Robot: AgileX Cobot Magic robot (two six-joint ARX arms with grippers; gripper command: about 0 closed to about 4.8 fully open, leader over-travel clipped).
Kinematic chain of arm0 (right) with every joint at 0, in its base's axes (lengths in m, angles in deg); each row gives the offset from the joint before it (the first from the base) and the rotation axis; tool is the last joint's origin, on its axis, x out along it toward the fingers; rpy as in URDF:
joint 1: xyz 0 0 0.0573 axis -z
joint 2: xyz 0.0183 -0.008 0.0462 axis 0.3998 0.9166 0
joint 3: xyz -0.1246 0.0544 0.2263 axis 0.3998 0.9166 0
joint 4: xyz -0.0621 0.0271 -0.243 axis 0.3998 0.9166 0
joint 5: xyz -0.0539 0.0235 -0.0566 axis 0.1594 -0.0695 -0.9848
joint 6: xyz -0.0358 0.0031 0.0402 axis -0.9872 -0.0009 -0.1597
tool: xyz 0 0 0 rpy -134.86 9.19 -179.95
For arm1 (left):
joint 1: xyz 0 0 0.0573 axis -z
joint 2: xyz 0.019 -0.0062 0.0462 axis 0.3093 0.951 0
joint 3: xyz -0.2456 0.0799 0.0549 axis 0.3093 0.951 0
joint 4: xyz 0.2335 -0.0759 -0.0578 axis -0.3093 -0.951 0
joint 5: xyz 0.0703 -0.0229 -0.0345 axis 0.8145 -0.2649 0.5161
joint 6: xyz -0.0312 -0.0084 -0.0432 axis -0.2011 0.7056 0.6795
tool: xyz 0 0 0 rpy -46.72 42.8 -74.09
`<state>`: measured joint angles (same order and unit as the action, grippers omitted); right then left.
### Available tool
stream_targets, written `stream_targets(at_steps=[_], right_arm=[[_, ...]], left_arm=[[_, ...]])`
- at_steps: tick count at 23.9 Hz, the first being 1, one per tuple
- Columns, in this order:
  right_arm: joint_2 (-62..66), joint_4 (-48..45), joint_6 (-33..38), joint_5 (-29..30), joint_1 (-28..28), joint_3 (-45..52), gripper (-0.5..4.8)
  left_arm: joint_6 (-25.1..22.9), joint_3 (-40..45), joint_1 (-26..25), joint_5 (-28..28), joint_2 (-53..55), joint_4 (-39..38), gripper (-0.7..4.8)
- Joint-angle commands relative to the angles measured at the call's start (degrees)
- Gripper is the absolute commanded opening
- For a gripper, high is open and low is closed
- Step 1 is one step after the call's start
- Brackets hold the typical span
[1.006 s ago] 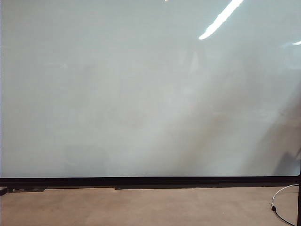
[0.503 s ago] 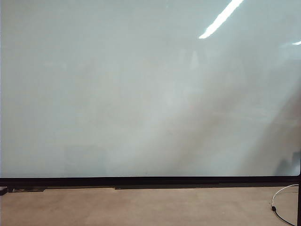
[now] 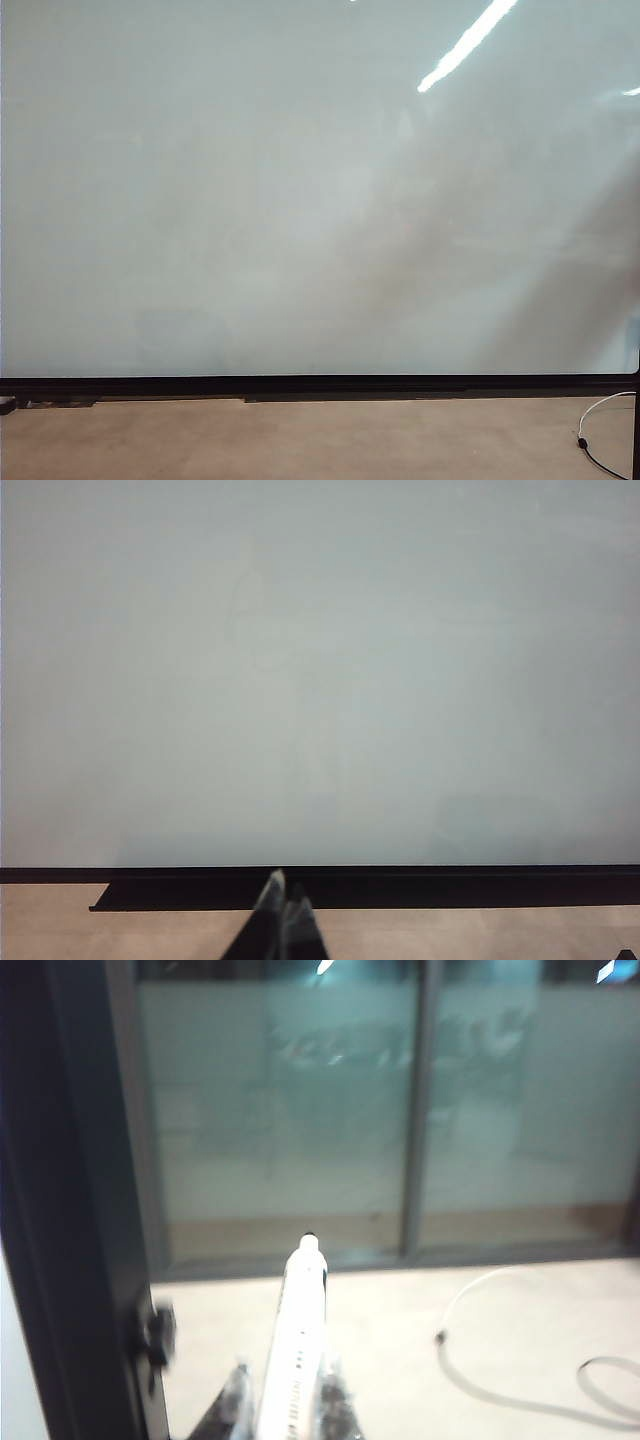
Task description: Pick up the pen on the shelf to the right of the whiteboard and draw a rectangle.
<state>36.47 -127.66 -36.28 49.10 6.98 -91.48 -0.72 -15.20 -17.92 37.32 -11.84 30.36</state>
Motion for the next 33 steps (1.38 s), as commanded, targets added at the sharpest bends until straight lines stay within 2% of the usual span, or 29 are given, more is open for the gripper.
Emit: stream_targets(at_steps=[1,5,11,16,18,22,27,33], right_arm=[[-5.7,2.8,-1.4,-4.8,-1.2,3.0,-0.03],[-14.7,8.1,-3.7,-8.4,-3.5,7.1,-0.03],[-27.1,11.2,-3.6,-11.8,-6.4,14.0,-0.03],[-41.2,25.5,-5.4,-11.7,-9.5,17.6,-0.03],[-46.8,32.9,-8.1,-12.0,-12.9,17.6,-0.03],[-49.5,36.9,-9.4,-10.4,-15.6,17.6,-0.03],[-49.4,39.4,-13.1,-11.5,-24.7,17.5,-0.04],[-49.3,41.5,-15.8,-13.2,-31.7,17.3,-0.04]], left_arm=[[-0.3,-0.2,0.0,0.0,0.0,0.3,-0.05],[-0.3,-0.2,0.0,0.0,0.0,0.3,-0.04],[-0.3,-0.2,0.0,0.0,0.0,0.3,-0.04],[-0.3,-0.2,0.0,0.0,0.0,0.3,-0.05],[-0.3,-0.2,0.0,0.0,0.0,0.3,-0.05],[-0.3,-0.2,0.0,0.0,0.0,0.3,-0.05],[-0.3,-0.2,0.0,0.0,0.0,0.3,-0.04],[-0.3,-0.2,0.0,0.0,0.0,0.3,-0.04]])
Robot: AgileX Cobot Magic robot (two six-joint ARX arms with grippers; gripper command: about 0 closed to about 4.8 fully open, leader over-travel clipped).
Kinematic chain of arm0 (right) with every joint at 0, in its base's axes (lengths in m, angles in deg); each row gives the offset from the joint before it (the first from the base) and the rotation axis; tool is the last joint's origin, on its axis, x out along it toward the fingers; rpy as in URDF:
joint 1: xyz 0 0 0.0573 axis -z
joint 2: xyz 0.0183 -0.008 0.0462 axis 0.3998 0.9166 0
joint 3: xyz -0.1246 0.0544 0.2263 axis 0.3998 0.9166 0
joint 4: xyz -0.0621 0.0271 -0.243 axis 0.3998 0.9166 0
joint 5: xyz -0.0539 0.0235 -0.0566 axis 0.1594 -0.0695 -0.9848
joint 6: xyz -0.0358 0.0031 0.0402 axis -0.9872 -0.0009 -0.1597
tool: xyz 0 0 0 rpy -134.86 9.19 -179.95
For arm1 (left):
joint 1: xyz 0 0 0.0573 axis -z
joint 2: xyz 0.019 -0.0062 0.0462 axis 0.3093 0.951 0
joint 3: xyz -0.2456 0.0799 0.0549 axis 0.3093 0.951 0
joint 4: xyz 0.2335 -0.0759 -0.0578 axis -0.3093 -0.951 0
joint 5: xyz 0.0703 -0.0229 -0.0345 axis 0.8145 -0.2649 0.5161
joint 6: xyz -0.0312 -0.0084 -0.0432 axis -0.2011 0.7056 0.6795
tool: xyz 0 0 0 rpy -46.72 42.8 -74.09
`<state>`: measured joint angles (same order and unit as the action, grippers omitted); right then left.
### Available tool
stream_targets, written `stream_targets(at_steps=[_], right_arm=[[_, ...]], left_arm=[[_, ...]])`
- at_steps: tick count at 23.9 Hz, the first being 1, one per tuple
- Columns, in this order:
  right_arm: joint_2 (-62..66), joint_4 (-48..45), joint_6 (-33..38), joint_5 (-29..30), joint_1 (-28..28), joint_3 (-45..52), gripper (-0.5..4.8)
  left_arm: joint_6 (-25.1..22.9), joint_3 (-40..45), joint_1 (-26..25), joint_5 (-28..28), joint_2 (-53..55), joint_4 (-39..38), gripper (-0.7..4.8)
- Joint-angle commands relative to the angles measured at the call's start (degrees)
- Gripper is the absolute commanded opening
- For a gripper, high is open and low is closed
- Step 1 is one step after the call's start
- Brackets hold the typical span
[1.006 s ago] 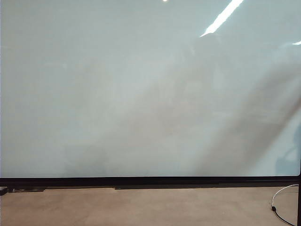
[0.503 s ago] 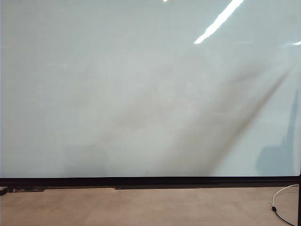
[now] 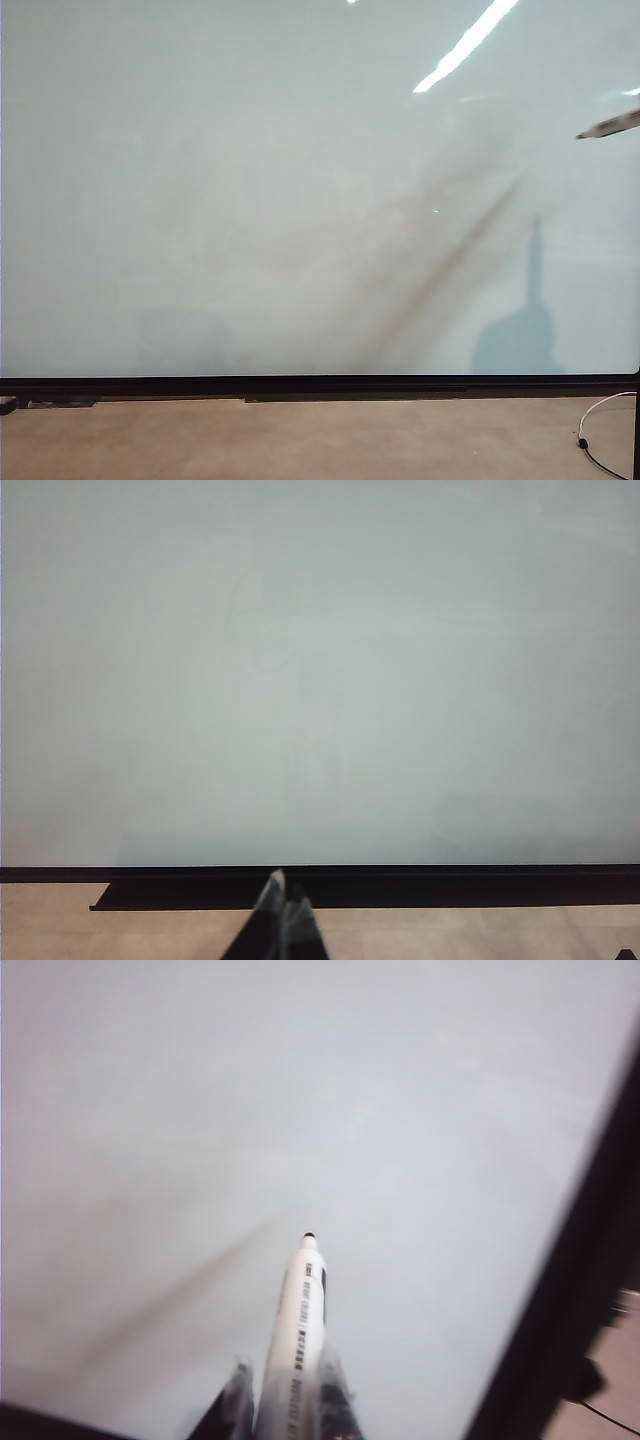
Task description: Pick up the pen on the shelf to the right of the whiteboard and draw a rectangle.
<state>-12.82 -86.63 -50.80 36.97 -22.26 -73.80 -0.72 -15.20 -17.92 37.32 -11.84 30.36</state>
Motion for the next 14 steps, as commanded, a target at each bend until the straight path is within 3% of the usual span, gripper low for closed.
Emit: stream_targets(at_steps=[1,14], right_arm=[[0.0,0.7,-1.5,-1.1,-3.8,-0.3,-0.04],[0.3,3.4,-4.2,-1.5,-13.1,-0.3,-0.04]], left_arm=[[-0.3,-0.2,0.0,0.0,0.0,0.3,-0.05],[-0.3,-0.2,0.0,0.0,0.0,0.3,-0.04]])
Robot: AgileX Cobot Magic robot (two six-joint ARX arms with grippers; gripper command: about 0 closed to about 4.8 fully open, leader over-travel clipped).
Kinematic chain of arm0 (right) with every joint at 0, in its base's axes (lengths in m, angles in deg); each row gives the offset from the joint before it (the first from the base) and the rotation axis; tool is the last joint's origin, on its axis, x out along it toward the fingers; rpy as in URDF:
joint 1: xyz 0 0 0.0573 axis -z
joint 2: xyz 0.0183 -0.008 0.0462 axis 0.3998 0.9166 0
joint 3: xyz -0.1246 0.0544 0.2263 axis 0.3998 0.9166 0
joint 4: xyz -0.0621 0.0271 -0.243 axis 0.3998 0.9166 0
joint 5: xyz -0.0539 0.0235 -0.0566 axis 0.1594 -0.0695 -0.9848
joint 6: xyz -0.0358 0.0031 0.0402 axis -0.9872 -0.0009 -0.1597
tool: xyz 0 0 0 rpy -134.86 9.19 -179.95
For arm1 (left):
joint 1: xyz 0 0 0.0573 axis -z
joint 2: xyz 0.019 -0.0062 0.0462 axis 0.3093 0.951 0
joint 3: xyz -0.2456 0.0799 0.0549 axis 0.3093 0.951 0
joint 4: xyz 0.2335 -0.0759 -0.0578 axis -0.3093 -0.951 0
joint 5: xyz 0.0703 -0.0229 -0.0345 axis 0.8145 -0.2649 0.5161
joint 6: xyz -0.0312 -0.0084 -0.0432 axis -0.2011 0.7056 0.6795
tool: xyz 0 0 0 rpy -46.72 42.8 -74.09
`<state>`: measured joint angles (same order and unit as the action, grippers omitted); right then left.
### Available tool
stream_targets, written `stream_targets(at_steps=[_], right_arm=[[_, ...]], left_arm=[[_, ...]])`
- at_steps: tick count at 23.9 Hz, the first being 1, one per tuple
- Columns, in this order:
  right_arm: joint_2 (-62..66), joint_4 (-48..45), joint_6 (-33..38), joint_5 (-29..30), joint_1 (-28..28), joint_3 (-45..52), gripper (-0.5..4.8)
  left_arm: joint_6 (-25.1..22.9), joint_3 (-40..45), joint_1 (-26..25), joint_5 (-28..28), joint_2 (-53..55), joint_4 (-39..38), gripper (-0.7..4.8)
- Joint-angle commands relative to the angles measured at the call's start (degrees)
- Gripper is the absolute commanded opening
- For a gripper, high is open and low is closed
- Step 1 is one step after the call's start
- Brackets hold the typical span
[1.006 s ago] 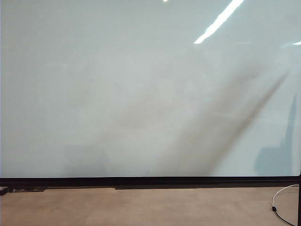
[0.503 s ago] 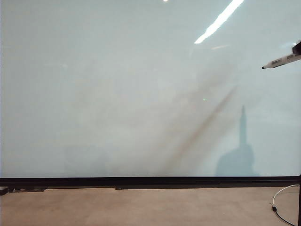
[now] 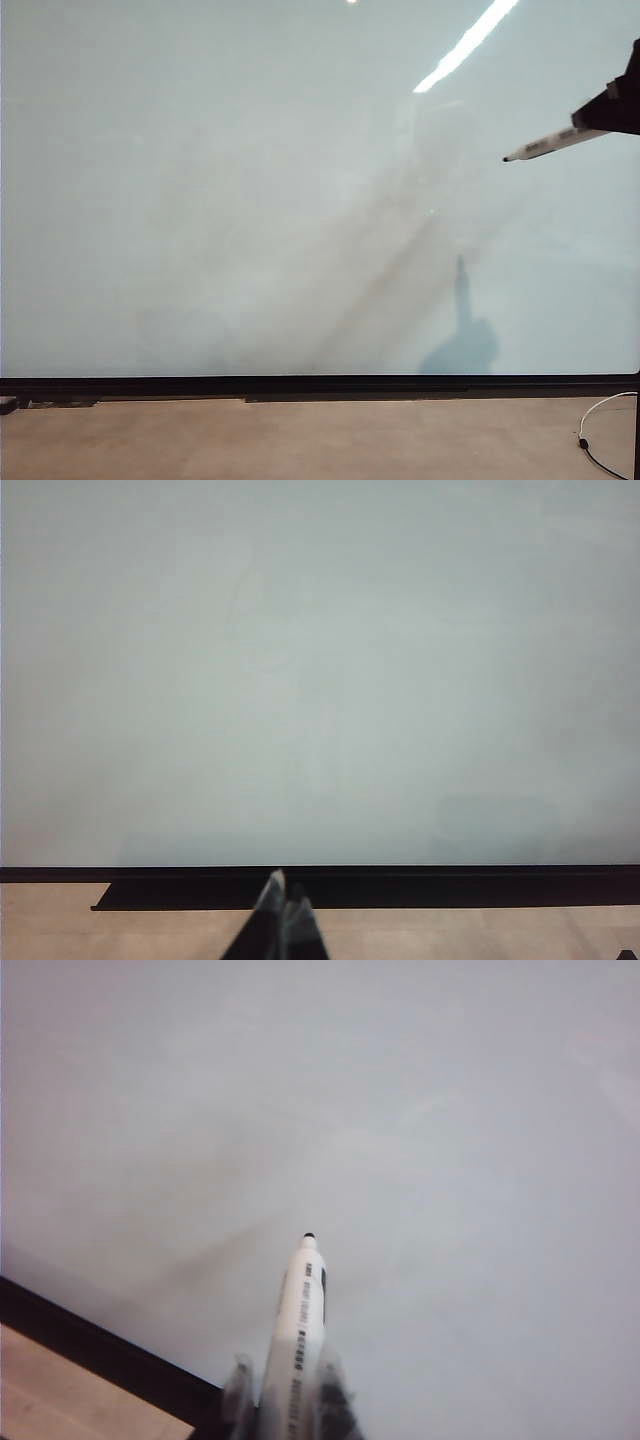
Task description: Pick up the pen on the shelf to the right of the whiteboard and draw a rectangle.
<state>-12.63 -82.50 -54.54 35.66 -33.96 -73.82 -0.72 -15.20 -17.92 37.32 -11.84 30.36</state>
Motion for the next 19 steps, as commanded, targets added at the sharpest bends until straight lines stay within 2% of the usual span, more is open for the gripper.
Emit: stream_targets(at_steps=[1,9,14,19], right_arm=[[0.7,-0.9,-0.6,-0.2,-2.5,-0.4,-0.04],[9.6,-1.6,-1.3,0.2,-6.8,-4.0,-0.04],[21.3,-1.8,-3.4,1.4,-11.8,-10.9,-0.04],[26.5,-1.8,-4.1,2.9,-13.3,-14.4,-0.04]], left_arm=[[-0.3,-0.2,0.0,0.0,0.0,0.3,-0.05],[-0.3,-0.2,0.0,0.0,0.0,0.3,-0.04],[-0.3,-0.2,0.0,0.0,0.0,0.3,-0.05],[-0.3,-0.2,0.0,0.0,0.0,0.3,-0.04]])
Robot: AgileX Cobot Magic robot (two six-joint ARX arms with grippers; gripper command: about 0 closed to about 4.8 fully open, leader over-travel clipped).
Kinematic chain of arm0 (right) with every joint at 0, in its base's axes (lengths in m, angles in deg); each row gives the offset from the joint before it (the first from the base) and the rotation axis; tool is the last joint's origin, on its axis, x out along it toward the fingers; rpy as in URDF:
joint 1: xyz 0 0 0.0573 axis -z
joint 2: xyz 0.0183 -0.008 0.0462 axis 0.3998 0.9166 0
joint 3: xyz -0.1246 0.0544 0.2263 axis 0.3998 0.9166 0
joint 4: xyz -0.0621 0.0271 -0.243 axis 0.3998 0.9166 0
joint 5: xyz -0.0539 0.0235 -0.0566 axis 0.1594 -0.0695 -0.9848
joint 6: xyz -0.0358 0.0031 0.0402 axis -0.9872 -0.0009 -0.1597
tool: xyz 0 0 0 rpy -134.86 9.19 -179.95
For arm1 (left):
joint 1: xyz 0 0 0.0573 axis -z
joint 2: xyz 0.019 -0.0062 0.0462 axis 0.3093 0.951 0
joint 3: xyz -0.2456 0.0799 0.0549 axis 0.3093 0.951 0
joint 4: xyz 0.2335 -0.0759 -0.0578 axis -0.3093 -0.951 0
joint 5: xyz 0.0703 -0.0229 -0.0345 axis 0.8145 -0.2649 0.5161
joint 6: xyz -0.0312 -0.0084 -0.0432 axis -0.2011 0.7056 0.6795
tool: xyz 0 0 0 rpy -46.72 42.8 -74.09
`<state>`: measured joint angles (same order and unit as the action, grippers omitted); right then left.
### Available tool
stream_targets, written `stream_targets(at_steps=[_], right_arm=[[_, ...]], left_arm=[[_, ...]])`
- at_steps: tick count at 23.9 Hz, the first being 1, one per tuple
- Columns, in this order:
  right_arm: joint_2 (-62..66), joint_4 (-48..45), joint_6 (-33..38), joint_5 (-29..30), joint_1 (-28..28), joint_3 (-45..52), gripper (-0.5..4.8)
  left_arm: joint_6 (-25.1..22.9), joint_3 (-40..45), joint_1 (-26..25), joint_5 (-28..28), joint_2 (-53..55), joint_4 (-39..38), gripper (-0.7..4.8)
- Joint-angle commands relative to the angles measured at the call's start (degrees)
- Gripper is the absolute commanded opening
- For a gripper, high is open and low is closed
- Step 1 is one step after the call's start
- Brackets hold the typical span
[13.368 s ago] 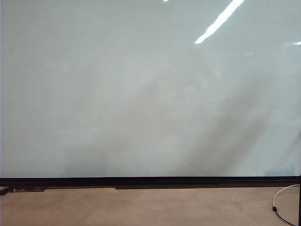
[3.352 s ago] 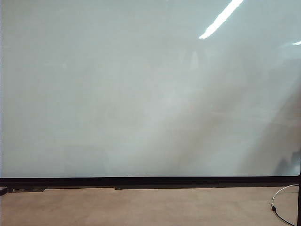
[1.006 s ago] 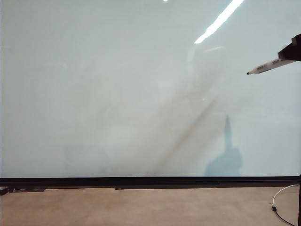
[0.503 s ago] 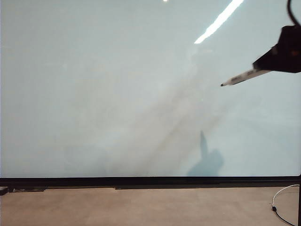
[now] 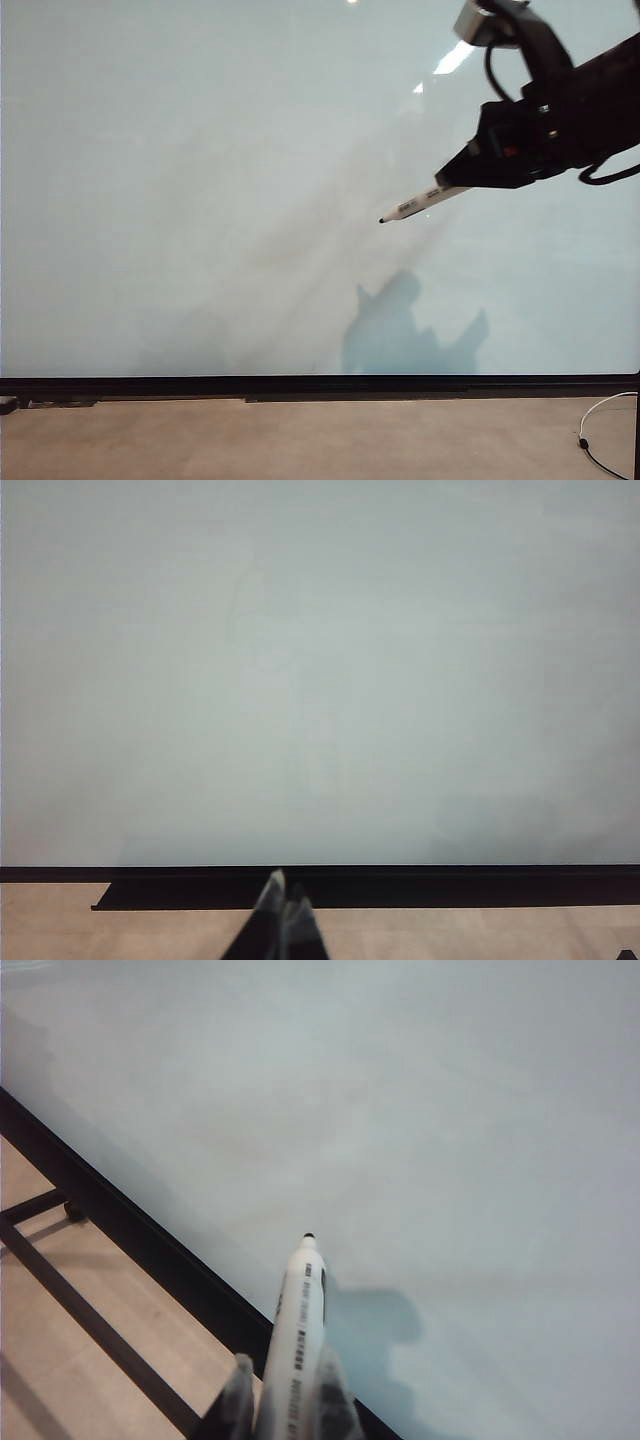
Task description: Pick up the pen on the shelf to the right of the whiteboard and draw a rectangle.
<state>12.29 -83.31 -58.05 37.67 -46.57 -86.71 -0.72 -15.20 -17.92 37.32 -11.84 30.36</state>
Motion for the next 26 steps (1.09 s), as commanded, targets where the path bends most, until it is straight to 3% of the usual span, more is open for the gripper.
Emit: stream_targets(at_steps=[1,26], right_arm=[[2.3,-1.0,-0.7,1.1,-0.8,-2.0,-0.04],[12.3,-8.0,-0.9,5.8,-1.4,-7.1,-0.04]], left_arm=[[-0.3,-0.2,0.0,0.0,0.0,0.3,-0.05],[-0.3,-0.2,0.0,0.0,0.0,0.3,-0.04]])
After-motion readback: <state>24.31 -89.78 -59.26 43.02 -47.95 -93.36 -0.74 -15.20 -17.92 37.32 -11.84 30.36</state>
